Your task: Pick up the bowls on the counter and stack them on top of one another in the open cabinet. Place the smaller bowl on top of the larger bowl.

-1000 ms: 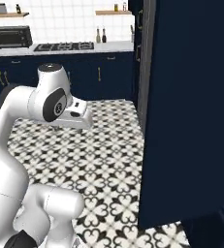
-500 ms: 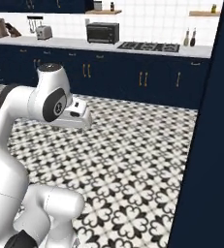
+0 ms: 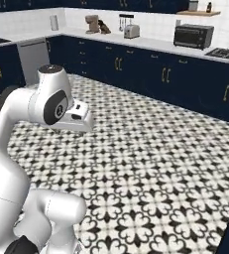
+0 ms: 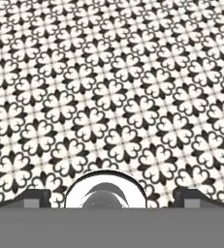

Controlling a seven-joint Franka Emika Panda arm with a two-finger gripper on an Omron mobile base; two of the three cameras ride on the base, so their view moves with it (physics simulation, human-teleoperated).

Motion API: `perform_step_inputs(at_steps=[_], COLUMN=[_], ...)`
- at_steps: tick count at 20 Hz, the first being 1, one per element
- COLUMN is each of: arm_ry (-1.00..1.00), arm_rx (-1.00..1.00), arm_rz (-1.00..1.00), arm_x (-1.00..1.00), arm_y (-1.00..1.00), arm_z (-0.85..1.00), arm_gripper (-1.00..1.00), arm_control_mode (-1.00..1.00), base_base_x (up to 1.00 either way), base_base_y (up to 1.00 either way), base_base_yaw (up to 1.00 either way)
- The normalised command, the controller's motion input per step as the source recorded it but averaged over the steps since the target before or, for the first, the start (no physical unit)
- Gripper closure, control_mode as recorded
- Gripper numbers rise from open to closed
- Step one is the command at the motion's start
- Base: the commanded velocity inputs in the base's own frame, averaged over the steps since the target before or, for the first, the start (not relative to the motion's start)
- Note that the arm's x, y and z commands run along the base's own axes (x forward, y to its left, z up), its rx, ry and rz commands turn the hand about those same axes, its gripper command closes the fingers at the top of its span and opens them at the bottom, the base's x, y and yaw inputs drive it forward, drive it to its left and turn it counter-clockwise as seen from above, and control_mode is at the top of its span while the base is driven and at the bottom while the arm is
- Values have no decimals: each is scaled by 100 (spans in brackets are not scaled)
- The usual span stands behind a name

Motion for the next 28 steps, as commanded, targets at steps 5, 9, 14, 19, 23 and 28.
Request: perform_step_inputs(at_steps=[5,9,14,19,23,28], arm_ry=[0,0,0,0,0,0], arm_rx=[0,0,0,0,0,0], arm_rz=[0,0,0,0,0,0], arm_x=[0,0,0,0,0,0], arm_y=[0,0,0,0,0,0], arm_z=[0,0,0,0,0,0], arm_gripper=[-100,-100,-100,-100,-100,-100], arm_control_mode=[100,100,100,100,100,100], base_base_x=[32,40,38,46,58,32], base_base_y=[13,10,21,62,46,48], base_base_yaw=[56,57,72,67,28,-2])
